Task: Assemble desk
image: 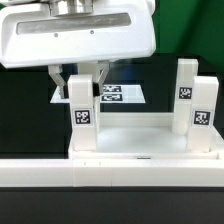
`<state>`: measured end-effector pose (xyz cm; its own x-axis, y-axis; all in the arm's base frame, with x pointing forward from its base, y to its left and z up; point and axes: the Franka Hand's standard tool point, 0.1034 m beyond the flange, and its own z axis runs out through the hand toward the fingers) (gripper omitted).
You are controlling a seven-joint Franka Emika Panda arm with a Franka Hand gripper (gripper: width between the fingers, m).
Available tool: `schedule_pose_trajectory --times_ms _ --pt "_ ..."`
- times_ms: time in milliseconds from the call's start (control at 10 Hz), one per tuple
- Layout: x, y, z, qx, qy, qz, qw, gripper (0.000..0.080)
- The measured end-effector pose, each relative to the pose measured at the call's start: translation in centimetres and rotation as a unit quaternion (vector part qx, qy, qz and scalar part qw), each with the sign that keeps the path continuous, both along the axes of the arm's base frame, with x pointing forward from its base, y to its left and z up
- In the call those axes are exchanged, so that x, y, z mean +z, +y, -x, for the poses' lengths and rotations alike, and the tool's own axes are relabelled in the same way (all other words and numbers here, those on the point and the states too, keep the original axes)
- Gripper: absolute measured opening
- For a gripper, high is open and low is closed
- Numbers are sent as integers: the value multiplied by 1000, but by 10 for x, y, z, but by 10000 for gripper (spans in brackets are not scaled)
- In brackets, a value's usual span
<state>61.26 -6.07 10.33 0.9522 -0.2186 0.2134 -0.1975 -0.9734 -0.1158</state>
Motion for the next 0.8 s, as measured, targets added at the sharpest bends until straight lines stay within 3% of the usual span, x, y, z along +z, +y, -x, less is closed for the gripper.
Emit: schedule_pose_trajectory --times_ms 400,700,800 --pt "1 -1 0 -181 11 -34 983 291" --pt "1 -1 -1 -199 11 -37 979 292" --pt "1 -1 0 -187 11 -34 982 383"
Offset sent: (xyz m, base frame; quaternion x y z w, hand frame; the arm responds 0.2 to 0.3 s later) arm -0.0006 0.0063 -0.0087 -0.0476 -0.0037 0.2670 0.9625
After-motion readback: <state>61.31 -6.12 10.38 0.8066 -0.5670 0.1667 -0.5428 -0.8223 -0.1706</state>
